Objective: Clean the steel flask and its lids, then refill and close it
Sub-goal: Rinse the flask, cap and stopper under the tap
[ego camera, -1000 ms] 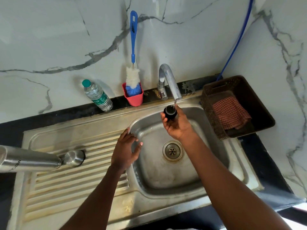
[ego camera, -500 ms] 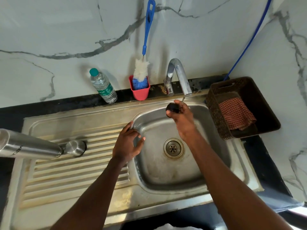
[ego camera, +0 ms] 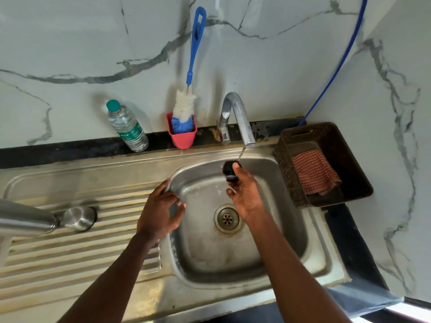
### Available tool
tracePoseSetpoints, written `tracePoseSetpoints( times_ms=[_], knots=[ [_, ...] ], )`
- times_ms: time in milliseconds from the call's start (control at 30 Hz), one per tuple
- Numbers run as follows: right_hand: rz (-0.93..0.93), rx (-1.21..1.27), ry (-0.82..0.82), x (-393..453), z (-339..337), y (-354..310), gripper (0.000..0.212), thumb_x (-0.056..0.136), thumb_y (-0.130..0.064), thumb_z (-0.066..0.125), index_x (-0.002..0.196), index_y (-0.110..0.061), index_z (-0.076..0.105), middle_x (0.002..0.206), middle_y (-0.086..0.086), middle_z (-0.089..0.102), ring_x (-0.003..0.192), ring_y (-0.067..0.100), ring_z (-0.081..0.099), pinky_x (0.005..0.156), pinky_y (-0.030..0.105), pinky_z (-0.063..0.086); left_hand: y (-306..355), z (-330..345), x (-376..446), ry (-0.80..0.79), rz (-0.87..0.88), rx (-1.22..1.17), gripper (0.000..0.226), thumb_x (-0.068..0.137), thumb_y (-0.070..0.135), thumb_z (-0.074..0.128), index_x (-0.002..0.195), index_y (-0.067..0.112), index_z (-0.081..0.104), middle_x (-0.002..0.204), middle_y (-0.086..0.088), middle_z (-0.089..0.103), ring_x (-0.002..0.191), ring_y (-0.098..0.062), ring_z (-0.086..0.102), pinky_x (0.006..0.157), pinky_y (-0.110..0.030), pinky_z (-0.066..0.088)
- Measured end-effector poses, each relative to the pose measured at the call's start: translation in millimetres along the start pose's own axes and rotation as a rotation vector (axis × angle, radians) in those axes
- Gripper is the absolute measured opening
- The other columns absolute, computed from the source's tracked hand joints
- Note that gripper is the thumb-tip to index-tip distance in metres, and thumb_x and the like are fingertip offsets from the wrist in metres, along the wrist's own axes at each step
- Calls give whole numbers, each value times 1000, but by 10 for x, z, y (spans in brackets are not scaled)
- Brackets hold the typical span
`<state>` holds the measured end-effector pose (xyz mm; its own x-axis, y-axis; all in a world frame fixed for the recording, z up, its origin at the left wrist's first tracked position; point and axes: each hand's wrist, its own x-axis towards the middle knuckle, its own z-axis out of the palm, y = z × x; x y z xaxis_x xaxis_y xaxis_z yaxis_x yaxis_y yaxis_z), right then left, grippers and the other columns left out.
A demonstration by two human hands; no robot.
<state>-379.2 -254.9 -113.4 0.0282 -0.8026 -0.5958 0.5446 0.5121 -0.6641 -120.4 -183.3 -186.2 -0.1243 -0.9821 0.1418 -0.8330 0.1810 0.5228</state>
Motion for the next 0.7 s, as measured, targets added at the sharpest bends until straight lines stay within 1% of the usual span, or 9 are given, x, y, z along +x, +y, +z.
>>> tracePoseSetpoints(
  times_ms=[67,167,233,300,367,433,567,633,700],
  knots=[
    [-3,101,1,23,-122,-46,41,80,-33,82,117,-24,67,104,6,71,84,15,62,66,29,43,7,-4,1,2,8,2,29,94,46,64,88,20,74,104,4,77,152,-22,41,121,-45,39],
    [12,393,-42,54,-58,-93,58,81,-13,78,137,-20,62,111,10,71,90,21,66,72,30,50,16,-10,2,8,6,-9,29,93,45,65,87,19,74,103,4,77,152,-22,41,121,-42,39],
    [0,282,-87,36,67,-72,63,83,-4,75,142,-14,57,126,16,68,99,25,67,73,29,55,30,-18,5,5,1,-3,29,93,45,64,87,19,74,103,3,78,152,-21,41,121,-43,39],
    [-71,60,-79,2,74,-39,55,83,7,73,133,-12,61,135,16,65,110,27,66,81,31,56,35,-27,2,1,-6,3,29,93,45,65,87,19,74,104,3,77,152,-21,41,121,-43,39],
    [-200,-109,-35,1,-38,-40,51,81,10,76,122,-17,65,129,9,69,115,26,66,91,36,55,39,-27,-4,2,-14,2,27,92,44,66,87,19,74,104,4,77,152,-21,41,121,-44,39],
    [-283,-209,26,11,-113,-83,55,76,5,83,122,-20,66,128,4,70,117,23,68,97,39,56,41,-32,-1,-3,-21,17,25,92,42,68,88,18,75,103,4,77,152,-21,41,122,-42,39],
    [-347,-528,-4,-54,-49,-196,62,73,9,84,127,-12,65,114,0,73,106,14,70,89,27,59,47,-41,-8,-6,-25,4,21,91,37,73,88,17,76,102,3,78,151,-20,42,123,-36,36],
    [-374,-556,-20,-56,0,-241,59,75,11,82,127,-10,63,112,-1,72,101,11,69,83,24,59,45,-47,-5,-14,-32,14,22,91,38,72,89,17,76,104,3,78,151,-21,42,123,-37,36],
    [-340,-405,-8,-39,44,-263,51,83,7,77,127,-14,62,117,1,71,103,10,69,88,29,59,56,-47,0,-29,-35,31,22,91,38,72,89,16,76,105,3,78,152,-21,41,124,-36,35]
  ],
)
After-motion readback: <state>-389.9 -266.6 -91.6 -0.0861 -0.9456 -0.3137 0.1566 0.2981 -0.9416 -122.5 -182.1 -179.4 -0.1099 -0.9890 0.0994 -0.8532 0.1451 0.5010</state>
